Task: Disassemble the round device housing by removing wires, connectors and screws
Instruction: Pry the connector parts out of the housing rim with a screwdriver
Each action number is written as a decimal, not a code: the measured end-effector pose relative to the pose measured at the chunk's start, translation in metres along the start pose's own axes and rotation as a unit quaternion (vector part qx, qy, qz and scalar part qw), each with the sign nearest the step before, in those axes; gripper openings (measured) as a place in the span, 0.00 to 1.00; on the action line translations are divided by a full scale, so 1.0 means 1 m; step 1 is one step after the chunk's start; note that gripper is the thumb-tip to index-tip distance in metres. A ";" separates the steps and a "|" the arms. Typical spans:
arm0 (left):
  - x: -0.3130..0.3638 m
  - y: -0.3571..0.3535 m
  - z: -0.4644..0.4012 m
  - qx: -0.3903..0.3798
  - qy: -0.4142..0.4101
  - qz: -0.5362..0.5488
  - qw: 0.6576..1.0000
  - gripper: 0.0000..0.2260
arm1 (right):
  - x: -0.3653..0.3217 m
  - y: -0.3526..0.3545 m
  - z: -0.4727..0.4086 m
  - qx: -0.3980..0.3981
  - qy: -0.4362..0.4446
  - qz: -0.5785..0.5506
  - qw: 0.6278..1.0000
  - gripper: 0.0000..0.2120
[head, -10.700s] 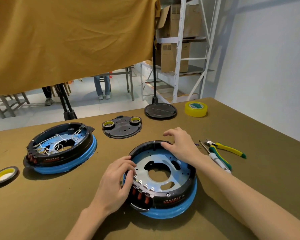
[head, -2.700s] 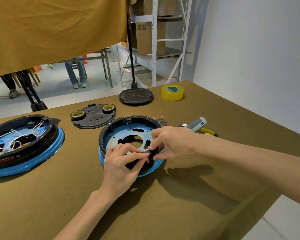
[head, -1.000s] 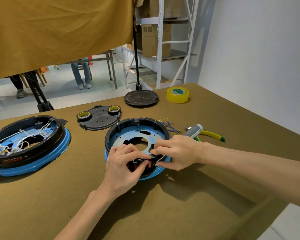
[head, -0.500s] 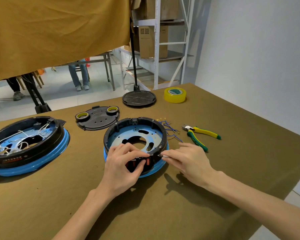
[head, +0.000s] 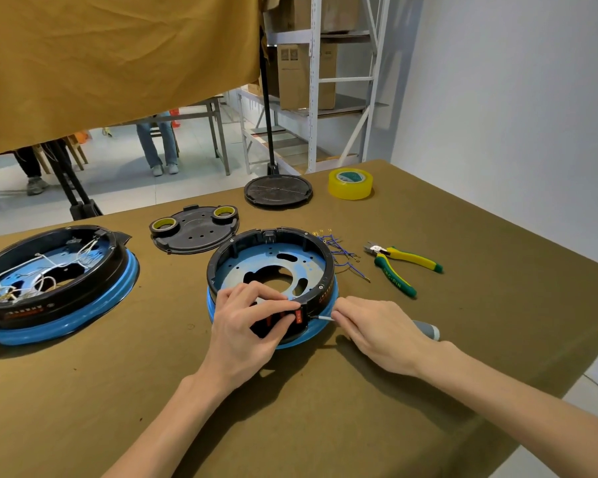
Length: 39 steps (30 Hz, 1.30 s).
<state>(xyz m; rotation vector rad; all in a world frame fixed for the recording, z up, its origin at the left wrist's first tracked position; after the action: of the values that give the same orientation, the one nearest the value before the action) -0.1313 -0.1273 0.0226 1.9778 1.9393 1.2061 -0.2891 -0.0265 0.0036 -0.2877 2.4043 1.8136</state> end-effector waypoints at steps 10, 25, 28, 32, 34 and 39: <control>-0.001 -0.001 -0.001 -0.007 0.001 -0.008 1.000 0.11 | -0.013 0.005 -0.012 0.052 0.049 0.070 0.995 0.20; -0.001 0.001 -0.006 -0.014 0.026 0.011 0.999 0.11 | 0.003 -0.005 -0.045 0.118 0.171 0.007 0.978 0.22; -0.002 0.001 -0.006 -0.010 0.028 0.017 0.999 0.11 | 0.004 -0.004 -0.041 0.120 0.168 -0.004 0.978 0.20; -0.006 0.002 -0.005 -0.004 0.034 0.030 0.999 0.08 | 0.005 -0.008 -0.029 0.094 0.161 0.000 0.982 0.19; -0.007 0.001 -0.005 -0.006 0.034 0.031 0.999 0.08 | 0.009 -0.009 -0.021 0.075 0.139 0.010 0.987 0.20; -0.005 0.001 -0.004 -0.008 0.036 0.026 0.999 0.09 | 0.024 0.002 -0.011 0.082 0.035 -0.033 0.995 0.12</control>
<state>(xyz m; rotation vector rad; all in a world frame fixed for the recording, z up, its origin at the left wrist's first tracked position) -0.1322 -0.1337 0.0233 2.0146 1.9159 1.3182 -0.3125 -0.0381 0.0032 -0.4163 2.5395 1.5937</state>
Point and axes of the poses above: each hand's wrist, its own z-axis away from the middle knuckle, its own y-axis out of the back of the hand, x = y × z, the point moved 9 cm from there along -z, towards the middle knuckle, and after that the axes turned 2 degrees about z, right-handed, at the moved point
